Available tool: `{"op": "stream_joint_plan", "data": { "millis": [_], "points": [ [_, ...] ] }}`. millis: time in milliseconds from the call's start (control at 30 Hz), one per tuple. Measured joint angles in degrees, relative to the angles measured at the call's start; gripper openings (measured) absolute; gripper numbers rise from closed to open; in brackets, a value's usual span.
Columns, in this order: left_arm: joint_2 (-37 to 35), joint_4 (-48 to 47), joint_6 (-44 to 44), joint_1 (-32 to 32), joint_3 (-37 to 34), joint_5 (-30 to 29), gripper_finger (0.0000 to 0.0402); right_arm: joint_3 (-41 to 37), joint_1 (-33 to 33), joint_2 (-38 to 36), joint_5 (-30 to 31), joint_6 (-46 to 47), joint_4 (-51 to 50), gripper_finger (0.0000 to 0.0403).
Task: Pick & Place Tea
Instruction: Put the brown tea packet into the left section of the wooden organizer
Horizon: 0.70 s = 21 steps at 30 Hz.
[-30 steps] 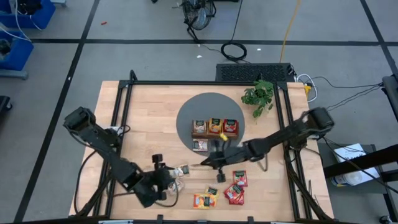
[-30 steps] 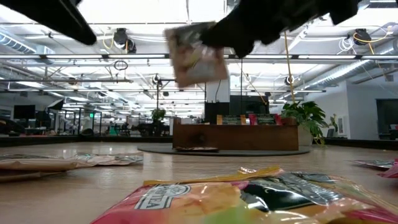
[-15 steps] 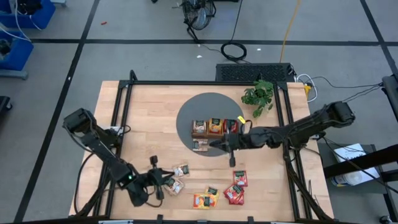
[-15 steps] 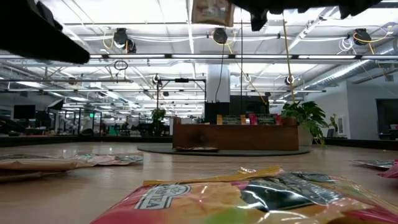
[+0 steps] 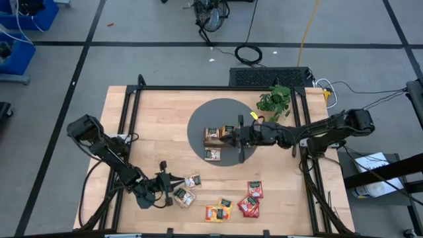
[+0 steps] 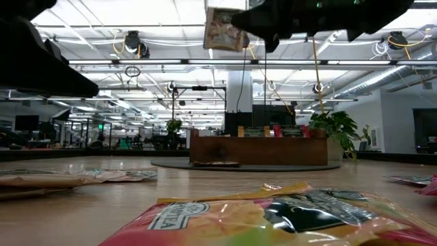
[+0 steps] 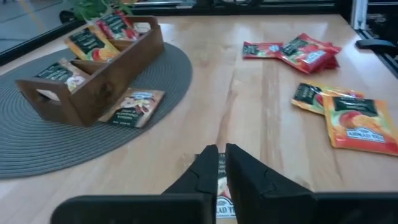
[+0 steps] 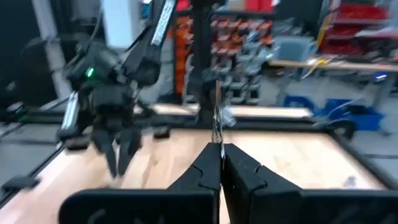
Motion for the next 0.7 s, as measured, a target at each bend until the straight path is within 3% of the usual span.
{"op": "stream_joint_plan", "data": {
  "millis": [167,567,700],
  "points": [
    [0.0,-0.12,-0.03,0.03,0.0,0.01,0.0055,-0.04,-3.64,3.02,-6.46,-0.72,2.65,0.0],
    [0.0,-0.64,-0.14,0.01,0.0,0.09,0.0046,0.01,-10.55,10.63,-7.08,-3.57,5.55,0.0],
    [0.0,-0.83,-0.14,0.01,0.0,0.14,0.0037,0.03,-13.43,12.19,-14.03,-3.13,5.4,0.0]
  ]
}}
